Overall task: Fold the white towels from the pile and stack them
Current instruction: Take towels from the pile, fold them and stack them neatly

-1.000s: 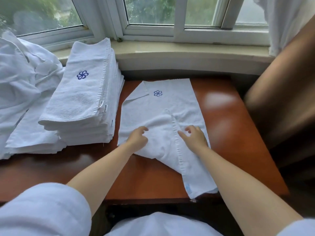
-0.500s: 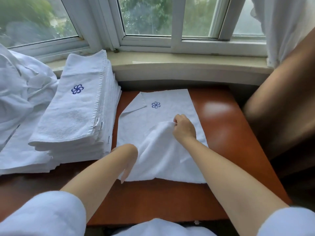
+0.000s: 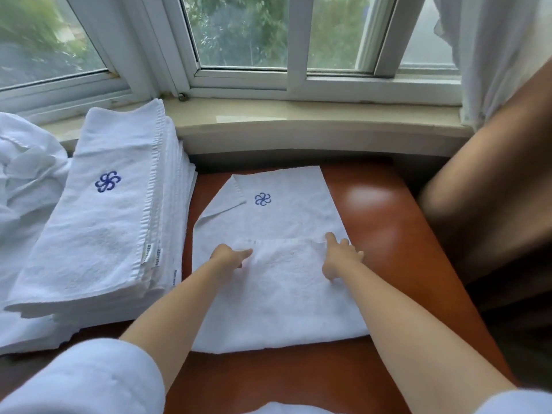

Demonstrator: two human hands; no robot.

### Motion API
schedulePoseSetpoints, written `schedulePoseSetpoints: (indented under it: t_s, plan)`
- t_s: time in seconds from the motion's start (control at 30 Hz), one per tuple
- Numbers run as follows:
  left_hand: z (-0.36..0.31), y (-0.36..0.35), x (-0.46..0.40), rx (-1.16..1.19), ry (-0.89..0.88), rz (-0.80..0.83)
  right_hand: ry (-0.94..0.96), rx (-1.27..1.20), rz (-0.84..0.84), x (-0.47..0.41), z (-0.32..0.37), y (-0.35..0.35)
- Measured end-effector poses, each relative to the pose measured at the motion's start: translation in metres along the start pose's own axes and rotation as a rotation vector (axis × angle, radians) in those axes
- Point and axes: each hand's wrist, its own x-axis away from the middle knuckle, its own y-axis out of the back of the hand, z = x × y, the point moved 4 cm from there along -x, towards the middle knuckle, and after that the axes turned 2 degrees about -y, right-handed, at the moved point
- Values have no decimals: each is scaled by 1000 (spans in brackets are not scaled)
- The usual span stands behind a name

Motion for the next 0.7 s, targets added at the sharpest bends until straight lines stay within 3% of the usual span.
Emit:
schedulePoseSetpoints:
  t_s: [0.13,0.2,0.3,0.4,0.47,0.6,0.7]
  plan:
    - [-12,3,2,-413,-269,-194,-181,36,-43,4,-12,13]
    - [-21,8,6,-347,-450,-238,-204,70,-79,7,-12,22]
    - [-28,16,9,-88,-609,-154,-213,-236,-199,6,-13,38]
    - [-30,32,7,139,-572,-65,-56,-650,-254,1,-10,53]
    - [-28,42,4,127,-455,36,19,-812,-223,-1,-8,56]
    - [-26,55,-2,97,-211,209,110,-768,5,-7,-3,53]
    - [-35,62,-11,281,-217,75,163,-837,163,-14,4,55]
